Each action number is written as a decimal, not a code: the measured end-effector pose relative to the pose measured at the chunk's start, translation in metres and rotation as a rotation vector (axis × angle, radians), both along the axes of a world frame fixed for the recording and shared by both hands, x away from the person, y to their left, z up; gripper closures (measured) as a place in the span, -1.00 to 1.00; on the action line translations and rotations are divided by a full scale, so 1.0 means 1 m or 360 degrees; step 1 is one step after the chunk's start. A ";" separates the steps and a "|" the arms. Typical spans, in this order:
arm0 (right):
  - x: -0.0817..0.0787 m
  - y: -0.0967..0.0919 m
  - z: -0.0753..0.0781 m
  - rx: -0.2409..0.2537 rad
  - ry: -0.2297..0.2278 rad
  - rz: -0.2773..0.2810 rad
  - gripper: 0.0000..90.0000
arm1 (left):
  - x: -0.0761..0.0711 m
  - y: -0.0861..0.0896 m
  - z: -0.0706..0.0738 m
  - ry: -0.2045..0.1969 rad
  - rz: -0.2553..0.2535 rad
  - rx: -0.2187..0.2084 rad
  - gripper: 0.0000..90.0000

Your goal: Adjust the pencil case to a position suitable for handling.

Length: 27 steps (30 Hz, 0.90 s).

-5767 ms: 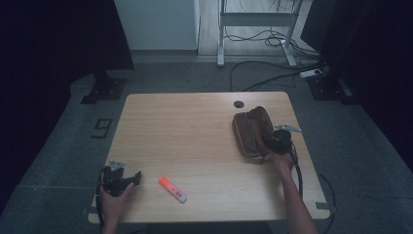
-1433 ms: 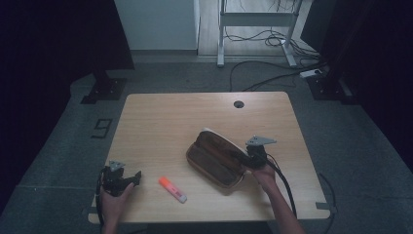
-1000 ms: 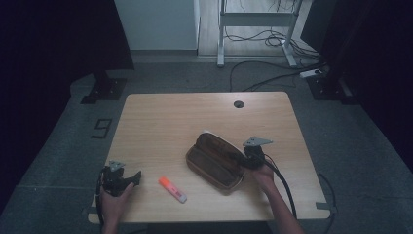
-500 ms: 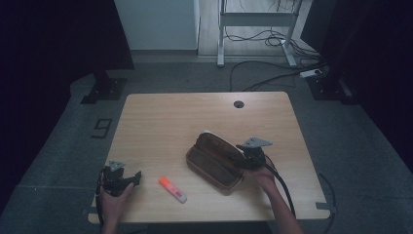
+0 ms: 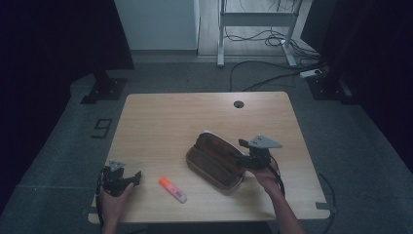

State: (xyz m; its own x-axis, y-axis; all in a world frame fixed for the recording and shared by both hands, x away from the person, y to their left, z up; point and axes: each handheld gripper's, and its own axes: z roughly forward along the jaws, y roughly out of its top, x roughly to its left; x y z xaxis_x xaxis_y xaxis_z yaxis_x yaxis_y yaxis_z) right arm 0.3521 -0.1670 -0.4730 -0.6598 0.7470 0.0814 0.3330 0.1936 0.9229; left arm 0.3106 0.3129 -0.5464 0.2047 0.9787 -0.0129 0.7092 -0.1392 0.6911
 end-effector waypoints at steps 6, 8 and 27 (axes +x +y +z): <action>-0.010 0.017 0.005 0.0026 0.0015 0.0141 -0.16 | 0.000 0.000 0.000 0.0000 0.0000 -0.0001 -0.67; -0.011 0.022 0.005 0.0024 0.0030 0.0172 -0.16 | 0.000 0.000 0.000 0.0000 0.0000 -0.0001 -0.67; -0.024 0.062 -0.009 0.0026 0.0146 0.0395 -0.17 | 0.000 0.000 0.000 0.0000 0.0000 0.0000 -0.67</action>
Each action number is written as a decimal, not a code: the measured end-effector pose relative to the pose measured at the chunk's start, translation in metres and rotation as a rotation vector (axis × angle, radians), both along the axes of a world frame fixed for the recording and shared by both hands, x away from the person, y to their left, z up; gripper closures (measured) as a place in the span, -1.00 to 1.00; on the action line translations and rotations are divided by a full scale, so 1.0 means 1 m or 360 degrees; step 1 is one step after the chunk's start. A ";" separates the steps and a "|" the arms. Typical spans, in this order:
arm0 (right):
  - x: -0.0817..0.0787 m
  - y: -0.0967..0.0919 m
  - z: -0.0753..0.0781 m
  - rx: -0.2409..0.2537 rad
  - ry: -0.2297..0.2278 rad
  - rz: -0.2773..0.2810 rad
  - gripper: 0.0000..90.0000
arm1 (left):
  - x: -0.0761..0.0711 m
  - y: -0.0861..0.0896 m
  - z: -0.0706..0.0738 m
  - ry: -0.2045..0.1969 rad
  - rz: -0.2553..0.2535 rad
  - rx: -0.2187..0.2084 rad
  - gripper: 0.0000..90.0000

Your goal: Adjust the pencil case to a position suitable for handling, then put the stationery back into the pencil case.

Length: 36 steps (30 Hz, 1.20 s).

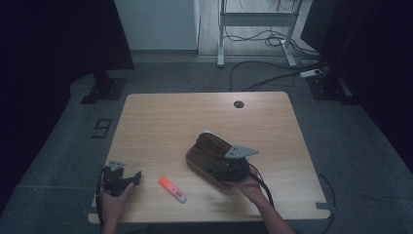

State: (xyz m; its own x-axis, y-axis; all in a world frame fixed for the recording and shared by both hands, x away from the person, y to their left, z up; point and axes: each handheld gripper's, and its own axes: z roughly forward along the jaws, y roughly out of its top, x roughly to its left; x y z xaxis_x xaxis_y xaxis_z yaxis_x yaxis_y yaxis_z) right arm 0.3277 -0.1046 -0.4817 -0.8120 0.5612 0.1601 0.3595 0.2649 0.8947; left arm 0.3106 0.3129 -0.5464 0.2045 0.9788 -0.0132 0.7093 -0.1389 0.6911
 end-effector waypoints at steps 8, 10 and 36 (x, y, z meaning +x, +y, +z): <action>-0.006 0.016 -0.007 -0.0025 0.0006 0.0042 -0.18 | 0.000 0.000 0.000 0.0000 0.0000 0.0000 -0.67; -0.007 0.020 -0.008 -0.0031 0.0009 0.0056 -0.18 | 0.000 0.000 0.000 -0.0001 0.0000 0.0000 -0.67; -0.027 0.067 -0.031 -0.0153 0.0063 0.0225 -0.18 | 0.000 0.000 0.000 -0.0001 0.0000 0.0000 -0.67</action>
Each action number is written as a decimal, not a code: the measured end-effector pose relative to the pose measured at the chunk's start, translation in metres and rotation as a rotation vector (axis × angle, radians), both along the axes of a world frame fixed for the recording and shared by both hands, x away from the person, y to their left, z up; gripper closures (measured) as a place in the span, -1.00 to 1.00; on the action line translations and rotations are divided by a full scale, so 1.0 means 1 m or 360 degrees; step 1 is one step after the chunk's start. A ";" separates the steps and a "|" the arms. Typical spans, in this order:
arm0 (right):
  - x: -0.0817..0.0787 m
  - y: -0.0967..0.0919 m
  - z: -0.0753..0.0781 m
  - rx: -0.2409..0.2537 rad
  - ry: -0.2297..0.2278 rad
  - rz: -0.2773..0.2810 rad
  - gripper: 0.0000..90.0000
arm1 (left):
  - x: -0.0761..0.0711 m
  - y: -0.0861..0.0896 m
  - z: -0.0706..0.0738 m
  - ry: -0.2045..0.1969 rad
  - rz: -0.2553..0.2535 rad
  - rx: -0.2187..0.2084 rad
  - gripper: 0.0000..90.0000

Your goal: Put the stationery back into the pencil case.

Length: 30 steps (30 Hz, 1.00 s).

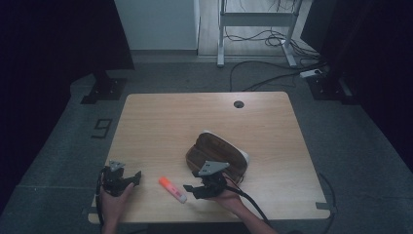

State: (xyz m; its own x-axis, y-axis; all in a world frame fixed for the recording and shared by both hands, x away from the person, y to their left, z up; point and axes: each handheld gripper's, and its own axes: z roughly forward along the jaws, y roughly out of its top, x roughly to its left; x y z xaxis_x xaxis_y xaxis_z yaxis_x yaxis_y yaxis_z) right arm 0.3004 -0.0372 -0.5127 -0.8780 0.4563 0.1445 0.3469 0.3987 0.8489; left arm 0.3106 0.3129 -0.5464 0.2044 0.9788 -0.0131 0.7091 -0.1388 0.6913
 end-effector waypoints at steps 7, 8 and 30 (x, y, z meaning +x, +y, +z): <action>-0.006 0.014 -0.009 -0.0045 0.0014 0.0028 -0.16 | 0.000 0.000 0.000 0.0000 0.0000 0.0000 -0.67; -0.007 0.016 -0.010 -0.0053 0.0013 0.0026 -0.15 | 0.000 0.000 0.000 0.0000 0.0000 0.0000 -0.67; -0.017 0.046 -0.036 -0.0214 -0.0001 0.0065 -0.03 | 0.000 0.000 0.000 0.0000 0.0000 0.0000 -0.67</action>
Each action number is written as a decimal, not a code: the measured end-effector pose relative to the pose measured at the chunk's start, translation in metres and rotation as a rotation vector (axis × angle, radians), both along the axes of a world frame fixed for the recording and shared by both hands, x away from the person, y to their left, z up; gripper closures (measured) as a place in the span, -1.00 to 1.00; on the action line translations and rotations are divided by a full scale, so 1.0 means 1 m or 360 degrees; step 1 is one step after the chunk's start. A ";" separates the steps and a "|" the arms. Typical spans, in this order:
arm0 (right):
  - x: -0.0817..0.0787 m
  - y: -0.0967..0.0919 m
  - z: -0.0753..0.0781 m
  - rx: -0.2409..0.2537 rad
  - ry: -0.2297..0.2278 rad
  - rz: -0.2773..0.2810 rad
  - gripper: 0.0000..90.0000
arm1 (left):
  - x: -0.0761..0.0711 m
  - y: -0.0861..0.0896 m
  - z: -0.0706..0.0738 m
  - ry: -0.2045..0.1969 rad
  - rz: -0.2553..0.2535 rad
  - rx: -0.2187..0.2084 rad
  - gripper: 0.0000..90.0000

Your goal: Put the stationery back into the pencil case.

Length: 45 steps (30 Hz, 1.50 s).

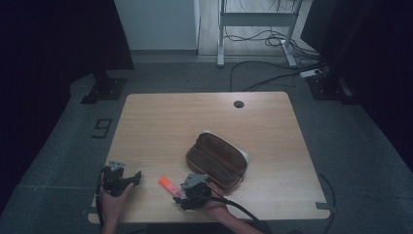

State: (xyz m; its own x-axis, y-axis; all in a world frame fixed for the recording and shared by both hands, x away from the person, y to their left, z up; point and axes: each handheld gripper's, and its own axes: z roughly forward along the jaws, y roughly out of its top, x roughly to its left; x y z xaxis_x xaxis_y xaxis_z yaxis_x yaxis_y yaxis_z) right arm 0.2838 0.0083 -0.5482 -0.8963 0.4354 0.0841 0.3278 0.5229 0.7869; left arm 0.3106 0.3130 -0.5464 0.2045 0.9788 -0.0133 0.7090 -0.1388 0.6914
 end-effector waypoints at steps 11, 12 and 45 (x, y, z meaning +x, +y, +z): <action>-0.003 0.004 -0.003 -0.0052 -0.0039 -0.0013 0.20 | 0.000 0.000 0.000 -0.0001 0.0001 -0.0001 -0.67; -0.003 0.004 -0.003 -0.0057 -0.0045 -0.0022 0.23 | 0.000 0.000 0.000 0.0000 0.0000 0.0000 -0.67; 0.006 -0.023 0.027 0.0170 -0.0018 -0.0118 0.44 | 0.000 0.000 0.000 -0.0001 0.0001 -0.0001 -0.67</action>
State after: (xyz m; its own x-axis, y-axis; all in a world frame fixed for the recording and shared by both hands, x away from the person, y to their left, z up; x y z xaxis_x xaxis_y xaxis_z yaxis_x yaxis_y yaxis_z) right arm 0.2902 -0.0149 -0.5211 -0.8631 0.4898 0.1233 0.3531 0.4106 0.8407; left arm 0.3106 0.3129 -0.5464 0.2039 0.9789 -0.0137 0.7088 -0.1380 0.6918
